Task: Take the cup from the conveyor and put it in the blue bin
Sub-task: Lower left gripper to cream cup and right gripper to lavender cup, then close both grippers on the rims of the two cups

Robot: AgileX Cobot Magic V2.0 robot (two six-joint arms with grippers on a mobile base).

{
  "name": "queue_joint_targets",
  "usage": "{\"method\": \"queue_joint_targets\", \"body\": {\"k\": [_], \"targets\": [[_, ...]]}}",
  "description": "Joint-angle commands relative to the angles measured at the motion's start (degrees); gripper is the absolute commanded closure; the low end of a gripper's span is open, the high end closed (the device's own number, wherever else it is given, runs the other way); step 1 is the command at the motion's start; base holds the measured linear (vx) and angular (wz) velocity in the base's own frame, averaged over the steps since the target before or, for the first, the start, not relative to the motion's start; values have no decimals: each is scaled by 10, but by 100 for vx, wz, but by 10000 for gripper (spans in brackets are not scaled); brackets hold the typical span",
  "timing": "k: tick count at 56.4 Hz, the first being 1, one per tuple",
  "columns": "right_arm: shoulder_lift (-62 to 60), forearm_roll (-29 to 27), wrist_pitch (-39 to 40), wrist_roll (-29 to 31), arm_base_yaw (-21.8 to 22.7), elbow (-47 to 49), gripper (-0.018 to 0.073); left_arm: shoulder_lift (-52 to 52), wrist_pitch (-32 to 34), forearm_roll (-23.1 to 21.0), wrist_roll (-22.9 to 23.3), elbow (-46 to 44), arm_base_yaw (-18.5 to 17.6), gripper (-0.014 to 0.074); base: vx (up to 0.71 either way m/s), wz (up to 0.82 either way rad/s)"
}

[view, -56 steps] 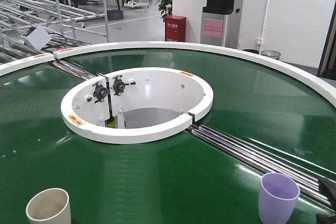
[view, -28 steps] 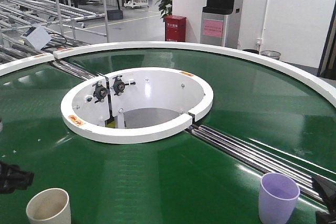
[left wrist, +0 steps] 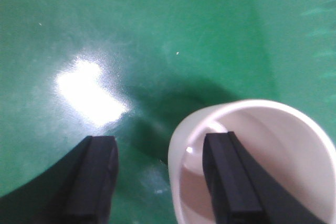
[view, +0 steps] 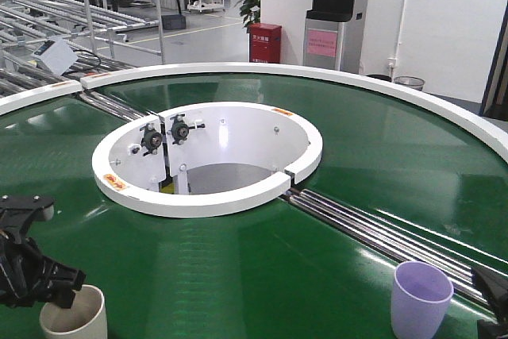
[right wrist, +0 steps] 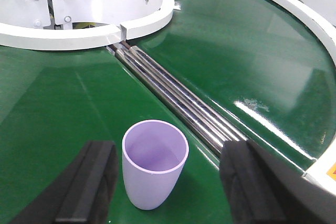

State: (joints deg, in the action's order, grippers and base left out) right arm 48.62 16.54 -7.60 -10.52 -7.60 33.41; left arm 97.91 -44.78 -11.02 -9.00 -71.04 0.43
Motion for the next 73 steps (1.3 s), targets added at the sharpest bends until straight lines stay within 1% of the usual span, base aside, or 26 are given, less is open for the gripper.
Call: {"method": "queue_joint_targets", "body": {"k": [1, 4, 6, 10, 15, 18, 21, 25, 29, 31, 33, 36, 41, 53, 58, 67, 73], "targets": [[-2, 8, 39, 1, 1, 19, 67, -11, 28, -11, -2, -19, 1, 105, 0, 0], [-2, 3, 24, -3, 1, 20, 67, -6, 28, -12, -2, -19, 1, 108, 0, 0], [2, -2, 0, -8, 1, 24, 67, -5, 28, -12, -2, -19, 1, 118, 0, 0], [18, -13, -88, -31, 2, 51, 67, -2, 30, -12, -2, -19, 1, 159, 0, 0], [60, -13, -211, -72, 15, 116, 67, 1, 34, -12, -5, -19, 1, 250, 0, 0], [90, -13, -260, -75, 26, 158, 67, 2, 36, -12, -7, -19, 1, 317, 0, 0], [131, -13, -301, -71, 42, 208, 67, 2, 40, -12, -7, -19, 1, 378, 0, 0], [171, -13, -334, -60, 63, 262, 67, 0, 46, -13, -7, -19, 1, 456, 0, 0], [231, -32, -369, -22, 87, 316, 67, 0, 46, -16, -7, -19, 1, 517, 0, 0], [254, -51, -382, 0, 94, 335, 67, 0, 46, -16, -7, -19, 1, 546, 0, 0], [282, -77, -398, 34, 108, 362, 67, 0, 46, -16, -7, -19, 1, 573, 0, 0], [320, -125, -409, 68, 123, 387, 67, 0, 45, -16, -7, -19, 1, 605, 0, 0], [380, -208, -414, 122, 138, 428, 67, 0, 45, -16, -7, -19, 1, 605, 0, 0], [464, -294, -397, 200, 141, 471, 67, 0, 48, -15, -7, -19, 1, 604, 0, 0], [486, -307, -384, 225, 141, 474, 69, 0, 51, -15, -7, -19, 1, 604, 0, 0], [524, -307, -357, 227, 141, 474, 70, 0, 54, -15, -7, -19, 1, 604, 0, 0], [546, -309, -343, 227, 141, 474, 92, 0, 54, -15, -7, -19, 1, 604, 0, 0]]}}
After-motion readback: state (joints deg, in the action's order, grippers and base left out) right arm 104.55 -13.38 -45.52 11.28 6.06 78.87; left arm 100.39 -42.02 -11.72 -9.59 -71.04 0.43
